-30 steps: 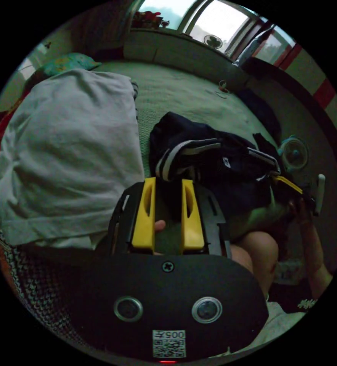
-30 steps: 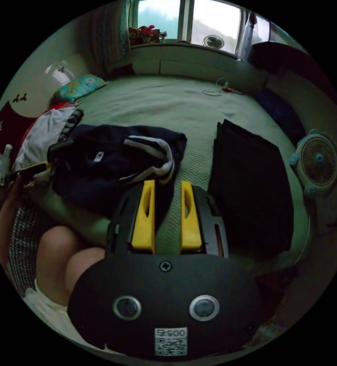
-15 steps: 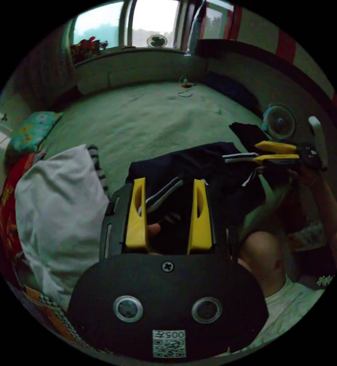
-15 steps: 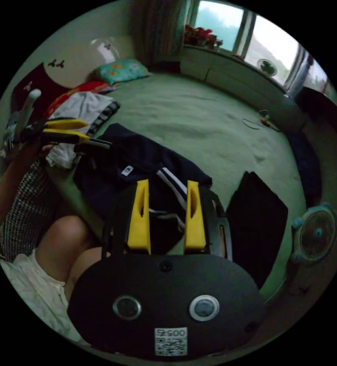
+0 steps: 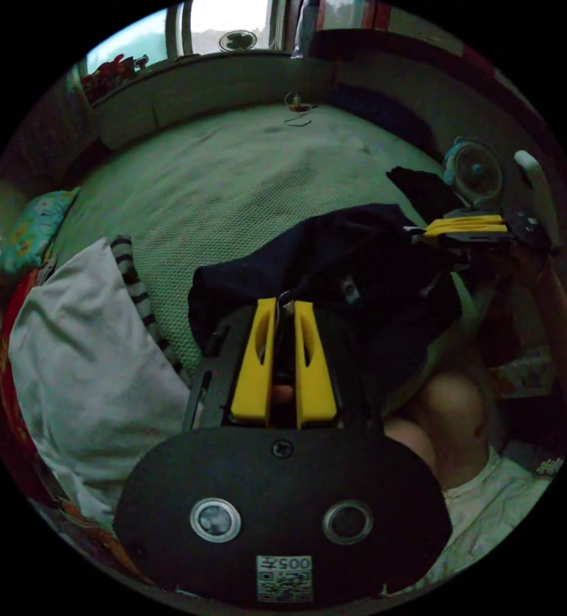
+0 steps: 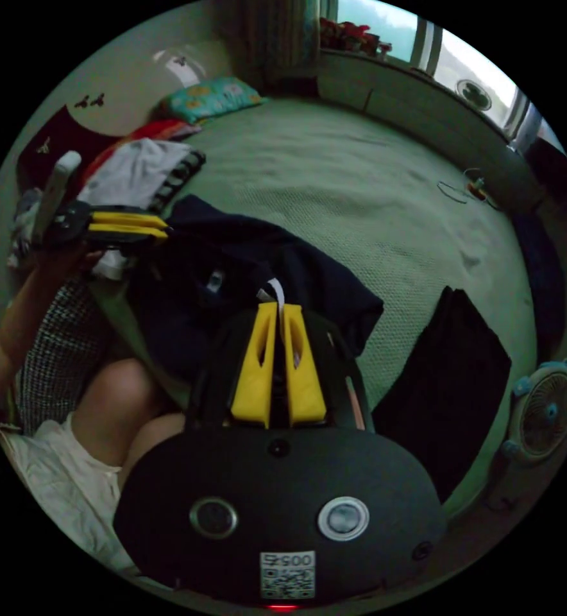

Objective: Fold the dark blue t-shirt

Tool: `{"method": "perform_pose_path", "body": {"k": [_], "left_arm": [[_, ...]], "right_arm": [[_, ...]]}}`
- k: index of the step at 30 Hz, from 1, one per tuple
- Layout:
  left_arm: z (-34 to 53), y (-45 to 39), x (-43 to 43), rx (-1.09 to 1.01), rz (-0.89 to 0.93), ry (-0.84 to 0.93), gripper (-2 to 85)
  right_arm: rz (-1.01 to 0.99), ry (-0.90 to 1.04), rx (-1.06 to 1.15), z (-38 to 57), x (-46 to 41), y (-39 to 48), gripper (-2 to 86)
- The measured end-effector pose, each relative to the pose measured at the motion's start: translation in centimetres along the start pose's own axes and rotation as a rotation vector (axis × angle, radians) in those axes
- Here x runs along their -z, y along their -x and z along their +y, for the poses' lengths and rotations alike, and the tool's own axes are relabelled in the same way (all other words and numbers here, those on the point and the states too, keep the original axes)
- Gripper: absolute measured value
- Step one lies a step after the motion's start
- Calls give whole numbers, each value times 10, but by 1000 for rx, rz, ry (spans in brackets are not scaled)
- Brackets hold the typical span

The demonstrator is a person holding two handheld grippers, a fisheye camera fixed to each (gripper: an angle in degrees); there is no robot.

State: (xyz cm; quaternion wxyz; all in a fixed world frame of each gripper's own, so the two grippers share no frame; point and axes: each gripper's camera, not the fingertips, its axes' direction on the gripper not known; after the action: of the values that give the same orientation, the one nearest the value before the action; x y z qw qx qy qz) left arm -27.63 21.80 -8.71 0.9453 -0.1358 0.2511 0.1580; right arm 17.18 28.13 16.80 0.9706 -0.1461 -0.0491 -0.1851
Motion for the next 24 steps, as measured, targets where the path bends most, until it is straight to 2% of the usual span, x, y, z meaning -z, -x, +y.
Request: {"method": "perform_pose_path", "body": {"k": [5,11,15,24], "left_arm": [[44,-17,23,25,6,-41,73],[93,-27,-7,82,-38,77,110],[105,-21,-12,124,-18,67,108],[59,35,9,240,-15,-146,97]], "right_arm": [[-11,-60,18,55,31,16,-11],[-6,25,-17,126,-3,27,5],[-39,44,-57,157,-9,20,22],[-1,-98,-89,156,33,-29,47]]}}
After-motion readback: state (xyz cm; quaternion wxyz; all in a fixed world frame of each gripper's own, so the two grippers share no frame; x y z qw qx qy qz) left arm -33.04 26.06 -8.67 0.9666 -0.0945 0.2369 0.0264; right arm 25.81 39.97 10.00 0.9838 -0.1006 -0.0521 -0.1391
